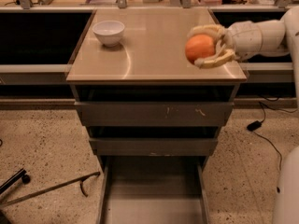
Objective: Pick orange from bottom drawer and place on counter
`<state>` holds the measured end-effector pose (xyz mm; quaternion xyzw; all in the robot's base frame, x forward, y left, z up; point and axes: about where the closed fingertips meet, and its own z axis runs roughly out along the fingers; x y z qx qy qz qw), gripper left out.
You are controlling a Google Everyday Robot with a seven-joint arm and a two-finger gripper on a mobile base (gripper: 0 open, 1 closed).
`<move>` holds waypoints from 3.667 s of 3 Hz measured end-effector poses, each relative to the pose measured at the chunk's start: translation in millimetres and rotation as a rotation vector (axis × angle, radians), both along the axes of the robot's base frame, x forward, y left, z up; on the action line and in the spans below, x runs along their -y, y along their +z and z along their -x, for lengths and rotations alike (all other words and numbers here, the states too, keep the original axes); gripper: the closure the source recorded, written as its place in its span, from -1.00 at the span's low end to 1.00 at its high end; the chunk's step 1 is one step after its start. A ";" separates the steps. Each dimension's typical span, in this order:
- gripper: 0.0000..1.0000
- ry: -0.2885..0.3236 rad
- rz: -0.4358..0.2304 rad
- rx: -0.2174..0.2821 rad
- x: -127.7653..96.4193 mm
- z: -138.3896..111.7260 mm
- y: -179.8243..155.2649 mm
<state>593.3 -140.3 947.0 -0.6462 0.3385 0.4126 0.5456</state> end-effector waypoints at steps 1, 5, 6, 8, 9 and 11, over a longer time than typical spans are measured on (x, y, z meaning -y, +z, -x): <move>1.00 0.007 -0.051 0.058 -15.2 -15.4 33.1; 1.00 -0.270 0.196 -0.013 -70.9 -147.2 -26.9; 1.00 -0.364 0.261 -0.067 -62.2 -169.5 -46.6; 1.00 -0.346 0.394 -0.186 -73.4 -173.0 -102.5; 1.00 -0.328 0.425 -0.222 -78.6 -170.2 -114.1; 0.15 -0.328 0.425 -0.222 -78.9 -169.5 -109.3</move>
Offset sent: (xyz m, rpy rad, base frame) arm 0.0609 0.0232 0.0333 -0.0026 -0.1194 0.2402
